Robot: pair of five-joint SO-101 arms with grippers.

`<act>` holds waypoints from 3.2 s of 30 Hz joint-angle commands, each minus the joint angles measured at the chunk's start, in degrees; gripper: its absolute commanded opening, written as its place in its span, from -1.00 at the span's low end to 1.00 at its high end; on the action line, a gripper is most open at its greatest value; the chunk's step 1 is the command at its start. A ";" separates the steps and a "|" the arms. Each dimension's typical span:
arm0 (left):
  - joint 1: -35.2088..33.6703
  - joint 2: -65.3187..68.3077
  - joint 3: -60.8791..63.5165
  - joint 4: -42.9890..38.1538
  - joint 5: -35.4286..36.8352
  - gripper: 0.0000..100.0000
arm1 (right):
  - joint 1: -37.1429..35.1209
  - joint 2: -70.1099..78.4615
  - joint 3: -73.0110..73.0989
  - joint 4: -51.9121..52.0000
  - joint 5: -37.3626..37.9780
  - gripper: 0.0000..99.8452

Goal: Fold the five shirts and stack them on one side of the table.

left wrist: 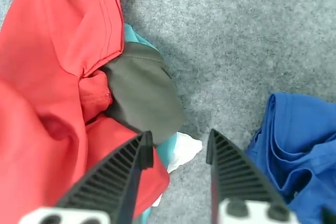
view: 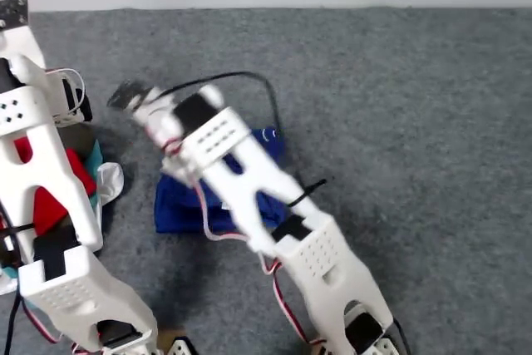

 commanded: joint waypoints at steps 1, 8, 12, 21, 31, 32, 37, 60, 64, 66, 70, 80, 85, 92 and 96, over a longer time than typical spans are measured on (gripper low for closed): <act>-0.09 -1.14 -0.57 1.14 -0.53 -0.65 | 2.95 -0.31 -1.85 -0.75 0.53 -0.48; -0.09 -1.14 -0.57 1.14 -0.53 -0.65 | -3.47 6.20 -2.11 2.42 0.35 -0.48; -0.09 -1.14 -0.57 1.14 -0.53 -0.65 | -9.54 6.29 -2.20 2.51 0.09 -0.48; -0.26 -1.14 -0.57 1.14 -0.53 -0.65 | -15.96 5.58 -3.16 2.59 0.09 -0.48; -0.18 -1.14 -0.57 1.14 -0.53 -0.65 | -2.15 -0.04 -8.35 2.33 0.44 -0.48; -0.18 -1.14 -0.57 1.14 -0.53 -0.65 | -0.48 0.40 -8.44 1.71 0.44 -0.48; -0.09 -1.14 -0.57 1.14 -0.53 -0.65 | 6.73 4.97 -8.79 -3.03 0.18 -0.48; -0.09 -1.14 -0.48 1.14 -0.53 -0.65 | 3.65 12.79 -8.44 -13.23 0.44 -0.72; -0.09 -1.14 -0.48 1.14 -0.53 -0.65 | 3.74 12.79 -8.44 -13.14 0.44 -0.72; -0.09 -1.05 -0.48 1.14 -0.53 -0.65 | 3.65 12.79 -8.53 -13.14 0.53 -0.72; -0.09 -1.05 -0.48 1.14 -0.53 -0.65 | 3.56 12.79 -8.44 -13.14 1.32 -0.73; -0.09 -1.05 -0.40 1.14 -0.53 -0.65 | 3.47 12.53 -10.37 -10.77 3.25 -0.90; -0.09 -1.05 -0.40 1.14 -0.53 -0.65 | 3.91 12.26 -10.64 -10.59 3.25 -0.80; -0.09 -1.05 -0.40 1.14 -0.53 -0.65 | 3.38 12.53 -20.40 -1.71 2.99 -0.59; -0.09 -1.05 -0.40 1.14 -0.53 -0.65 | 2.33 13.32 -24.00 1.27 2.99 -0.61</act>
